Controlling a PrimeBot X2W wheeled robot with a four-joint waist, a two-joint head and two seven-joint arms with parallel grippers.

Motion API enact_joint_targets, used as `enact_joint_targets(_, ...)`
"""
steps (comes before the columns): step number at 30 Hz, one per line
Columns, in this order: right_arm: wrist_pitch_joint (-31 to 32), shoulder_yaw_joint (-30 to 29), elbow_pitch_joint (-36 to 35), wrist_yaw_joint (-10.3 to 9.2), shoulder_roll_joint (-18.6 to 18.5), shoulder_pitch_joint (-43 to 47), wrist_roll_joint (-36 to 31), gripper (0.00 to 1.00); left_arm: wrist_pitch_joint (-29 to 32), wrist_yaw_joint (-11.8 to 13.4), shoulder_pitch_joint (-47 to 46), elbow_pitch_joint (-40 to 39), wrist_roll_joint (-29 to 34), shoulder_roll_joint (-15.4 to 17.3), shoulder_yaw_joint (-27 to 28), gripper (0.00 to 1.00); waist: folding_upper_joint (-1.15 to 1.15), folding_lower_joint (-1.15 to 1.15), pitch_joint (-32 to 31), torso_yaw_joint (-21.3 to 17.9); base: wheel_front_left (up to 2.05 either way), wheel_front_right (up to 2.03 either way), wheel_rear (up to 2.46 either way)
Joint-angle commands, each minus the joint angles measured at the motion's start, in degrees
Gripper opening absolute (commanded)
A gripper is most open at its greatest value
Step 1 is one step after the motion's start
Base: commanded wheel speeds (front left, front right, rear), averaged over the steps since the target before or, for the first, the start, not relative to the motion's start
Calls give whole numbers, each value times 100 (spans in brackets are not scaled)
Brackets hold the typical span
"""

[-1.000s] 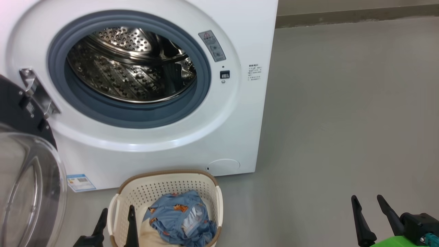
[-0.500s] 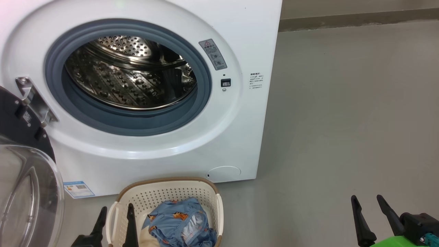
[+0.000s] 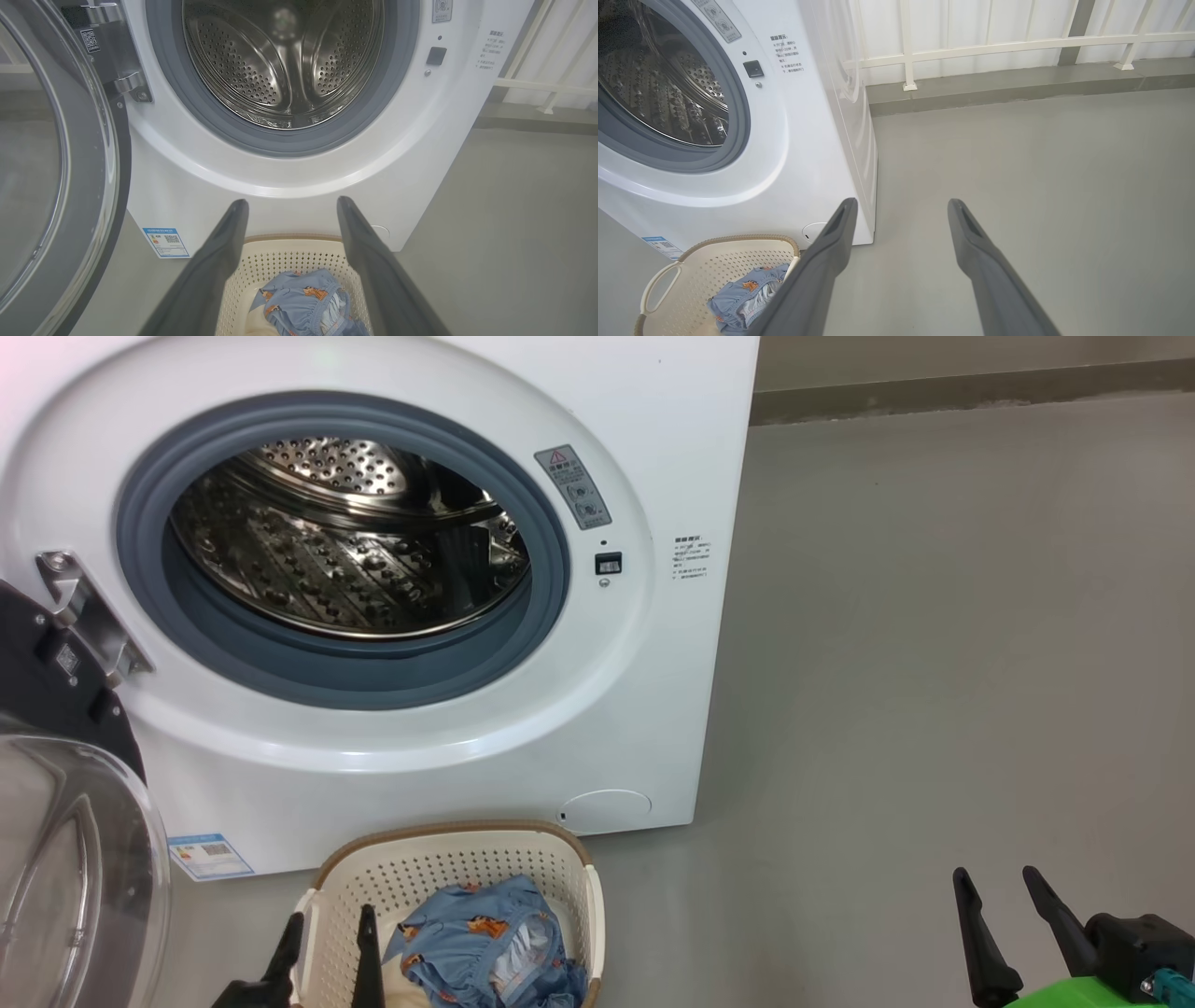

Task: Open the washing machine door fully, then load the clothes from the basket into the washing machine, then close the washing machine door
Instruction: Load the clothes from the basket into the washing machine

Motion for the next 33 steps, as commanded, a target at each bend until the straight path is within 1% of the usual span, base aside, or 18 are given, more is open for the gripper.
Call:
enact_joint_targets(1, 10, 134, -170, 25, -93, -221, -8, 100, 15, 5, -203, -61, -37, 72, 149, 100, 0, 0, 14, -12, 0, 0, 0)
enact_joint_targets(5, 1, 143, -179, 25, -93, -247, 13, 100, 135, -85, -281, 89, -101, 57, 76, 100, 0, 0, 107, -53, 0, 0, 0)
enact_joint_targets(9, -16, 149, -187, 25, -93, -295, 38, 100, 290, -94, -435, 339, -98, 42, 2, 100, 0, 0, 226, -87, 0, 0, 0)
enact_joint_targets(13, -45, 193, -176, 25, -93, -405, 87, 100, 551, -155, -803, 878, -28, 18, -180, 100, 0, 0, 464, -149, 0, 0, 0)
enact_joint_targets(20, -143, 175, -172, 25, -93, -665, 115, 100, 696, -388, -1723, 2058, -141, -93, -290, 100, 0, 0, 1099, -255, 0, 0, 0)
enact_joint_targets(22, -177, 205, -159, 25, -93, -782, 126, 100, 699, -500, -2027, 2433, -188, -108, -300, 100, 0, 0, 1314, -304, 0, 0, 0)
enact_joint_targets(28, -295, 331, -110, 25, -93, -1180, 179, 100, 663, -771, -2868, 3452, -403, -99, -182, 100, 0, 0, 1966, -528, 0, 0, 0)
enact_joint_targets(30, -340, 292, -104, 25, -93, -1296, 196, 100, 652, -894, -3126, 3721, -596, -117, -44, 100, 0, 0, 2203, -584, 0, 0, 0)
enact_joint_targets(33, -404, 265, -122, 25, -93, -1451, 230, 100, 638, -981, -3505, 4086, -664, -51, 7, 100, 0, 0, 2570, -673, 0, 0, 0)
